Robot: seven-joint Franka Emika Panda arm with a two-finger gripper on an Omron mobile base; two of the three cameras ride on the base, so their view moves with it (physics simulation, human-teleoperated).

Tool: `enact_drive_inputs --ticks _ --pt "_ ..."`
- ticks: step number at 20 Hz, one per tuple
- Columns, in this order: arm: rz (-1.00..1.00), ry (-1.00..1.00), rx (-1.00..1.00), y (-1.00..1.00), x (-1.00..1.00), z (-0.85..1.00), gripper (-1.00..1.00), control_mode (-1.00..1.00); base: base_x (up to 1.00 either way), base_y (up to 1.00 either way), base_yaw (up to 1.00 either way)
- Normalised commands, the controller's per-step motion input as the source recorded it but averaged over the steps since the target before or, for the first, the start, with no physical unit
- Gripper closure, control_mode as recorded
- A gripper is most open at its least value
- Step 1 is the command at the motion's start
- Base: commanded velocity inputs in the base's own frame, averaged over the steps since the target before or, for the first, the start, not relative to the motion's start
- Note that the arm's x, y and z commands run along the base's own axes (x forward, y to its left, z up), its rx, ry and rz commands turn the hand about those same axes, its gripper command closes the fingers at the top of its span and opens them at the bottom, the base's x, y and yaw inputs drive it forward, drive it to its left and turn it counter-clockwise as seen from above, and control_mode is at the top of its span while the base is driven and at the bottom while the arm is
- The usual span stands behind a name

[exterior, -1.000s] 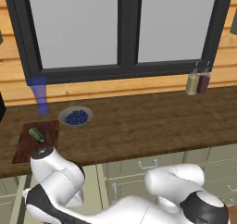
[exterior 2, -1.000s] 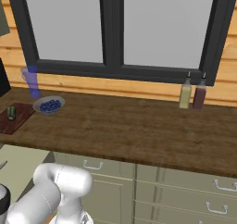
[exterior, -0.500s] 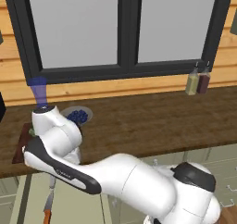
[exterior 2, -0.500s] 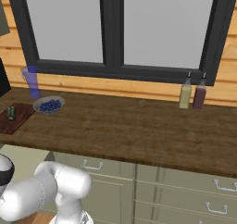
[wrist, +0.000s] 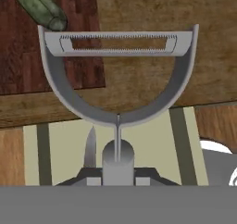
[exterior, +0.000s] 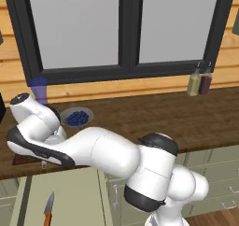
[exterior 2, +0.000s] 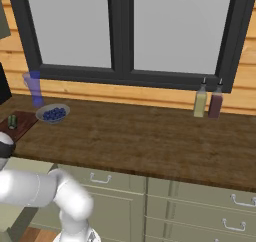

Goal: Place the appropriate cutting tool for cutting the cucumber skin on the cutting board.

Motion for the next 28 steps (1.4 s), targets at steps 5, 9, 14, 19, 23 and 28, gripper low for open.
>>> enact_drive_inputs --ticks 5,9,14,19,23,28 --pt "-0.01 0.01 0.00 0.24 1.00 -0.24 1.00 -1.00 0.00 0.00 0.00" --pt "0.00 0.16 0.00 0.32 0.98 -0.54 1.00 -1.00 0.00 0.00 0.00" --pt "0.00 0.11 0.00 0.05 0.66 -0.63 1.00 -1.00 0.00 0.00 0.00" --pt "0.00 0.00 0.00 0.15 0.17 -0.62 1.00 -1.00 0.00 0.00 0.00" --pt "0.00 -0.02 0.00 0.26 -0.04 -0.62 -1.00 -1.00 0.00 0.00 0.00" --pt "0.00 -0.04 0.06 -0.28 -0.07 -0.04 -1.00 -1.00 0.00 0.00 0.00"
